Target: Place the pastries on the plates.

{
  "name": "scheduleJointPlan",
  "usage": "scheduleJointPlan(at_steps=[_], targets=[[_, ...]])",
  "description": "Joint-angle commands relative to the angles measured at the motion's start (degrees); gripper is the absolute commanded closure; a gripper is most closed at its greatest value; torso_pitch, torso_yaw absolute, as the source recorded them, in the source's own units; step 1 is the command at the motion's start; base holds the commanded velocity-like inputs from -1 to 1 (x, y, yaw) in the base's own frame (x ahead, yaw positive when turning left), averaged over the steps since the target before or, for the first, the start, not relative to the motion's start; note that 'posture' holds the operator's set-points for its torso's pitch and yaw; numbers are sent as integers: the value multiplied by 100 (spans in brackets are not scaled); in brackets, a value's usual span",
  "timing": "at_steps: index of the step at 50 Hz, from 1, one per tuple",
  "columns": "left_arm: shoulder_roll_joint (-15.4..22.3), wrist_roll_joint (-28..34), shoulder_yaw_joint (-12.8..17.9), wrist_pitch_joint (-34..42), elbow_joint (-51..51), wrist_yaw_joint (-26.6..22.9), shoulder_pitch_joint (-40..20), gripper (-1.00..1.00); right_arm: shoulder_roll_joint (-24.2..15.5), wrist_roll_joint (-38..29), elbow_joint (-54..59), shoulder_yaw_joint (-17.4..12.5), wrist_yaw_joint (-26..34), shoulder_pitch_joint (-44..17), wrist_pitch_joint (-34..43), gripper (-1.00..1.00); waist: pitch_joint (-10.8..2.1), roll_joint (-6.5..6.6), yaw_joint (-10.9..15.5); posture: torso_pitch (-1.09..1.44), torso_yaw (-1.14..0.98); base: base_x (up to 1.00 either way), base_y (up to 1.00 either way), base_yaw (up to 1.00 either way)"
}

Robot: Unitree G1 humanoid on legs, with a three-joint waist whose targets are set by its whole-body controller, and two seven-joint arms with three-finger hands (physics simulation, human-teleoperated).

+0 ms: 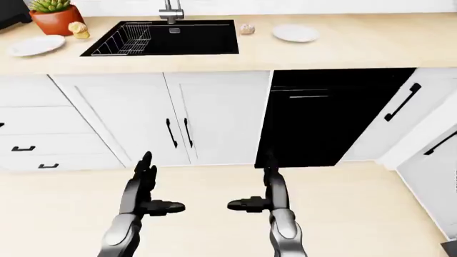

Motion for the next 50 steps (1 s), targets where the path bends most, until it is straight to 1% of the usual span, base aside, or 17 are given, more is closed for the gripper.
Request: scheduleJointPlan(at_steps=[1, 3, 5, 7, 8, 14, 20, 21, 23, 27, 34, 37, 38, 39, 40, 48, 50], targets=[[89, 18, 23, 334, -1249, 18, -183, -100, -32, 280, -1108, -158, -69, -419, 206, -100, -5, -45, -12, 0, 0, 0, 0, 0], [115, 75, 29, 726, -1605, -22, -253, -100, -67, 311, -1307, -163, -108, -545, 395, -100, -390, -2, 56, 0, 0, 0, 0, 0], [175, 110, 92, 1217, -2021, -81, -458, -100, -108, 308, -1754, -135, -121, -668, 757, -100, -137, -47, 36, 0, 0, 0, 0, 0], [226, 163, 153, 1558, -2296, -127, -658, -100, -161, 330, -2157, -179, -144, -833, 1147, -100, -400, -36, 58, 0, 0, 0, 0, 0], [245, 203, 154, 1619, -2373, -168, -693, -100, -178, 322, -2250, -191, -134, -871, 1211, -100, -434, -33, 63, 0, 0, 0, 0, 0], [511, 265, 397, 2717, -2948, -282, -1670, -100, -400, 392, -2837, -377, -206, -1763, 2179, -100, -510, -16, 65, 0, 0, 0, 0, 0], [779, 223, 543, 3060, -2578, -259, -2762, -100, -614, 596, -2541, -487, -428, -2898, 2570, -100, -505, -7, 55, 0, 0, 0, 0, 0], [784, 143, 617, 3000, -2462, -169, -2916, -100, -622, 586, -2396, -467, -474, -2995, 2491, -100, -599, 15, 64, 0, 0, 0, -32, 0], [872, 121, 598, 2966, -2316, -97, -3062, -100, -633, 589, -2330, -419, -537, -3108, 2422, -100, -442, 357, 43, 0, 0, 2, -81, 0], [1063, 17, 645, 2932, -1964, -50, -3518, -100, -736, 694, -2133, -463, -594, -3543, 2499, -100, -463, 442, 82, 0, 0, 7, -88, 0], [1288, -99, 634, 3070, -1377, -47, -4211, -100, -902, 779, -1703, -446, -583, -4350, 2660, -100, -370, 196, 164, 0, 0, 8, -92, 0], [1391, -105, 668, 3325, -1566, -80, -4394, -100, -982, 812, -1800, -492, -593, -4476, 2805, -100, -374, -61, 187, 0, 0, 9, -92, 0], [1442, -58, 640, 3360, -1577, -103, -4405, -100, -1004, 823, -1815, -516, -622, -4513, 2831, -100, -393, -201, 184, 0, 0, 9, -91, 0], [1443, -66, 662, 3399, -1592, -94, -4462, -100, -1019, 827, -1836, -507, -637, -4546, 2867, -100, -452, -460, 191, 0, 0, 9, -92, 0], [1470, -44, 651, 3450, -1608, -92, -4542, -100, -1033, 855, -1943, -510, -651, -4578, 2962, -100, -441, -465, 197, 0, 0, 9, -92, 0], [1553, -49, 714, 3721, -1926, -49, -4622, -100, -1029, 1012, -2173, -537, -801, -4569, 3049, -100, -181, -20, 36, 0, 0, 9, -92, 0], [1608, -46, 762, 3775, -1994, -63, -4605, -100, -1053, 999, -2184, -513, -810, -4570, 3061, -100, -264, 237, 41, 0, 0, 13, -92, 0]])
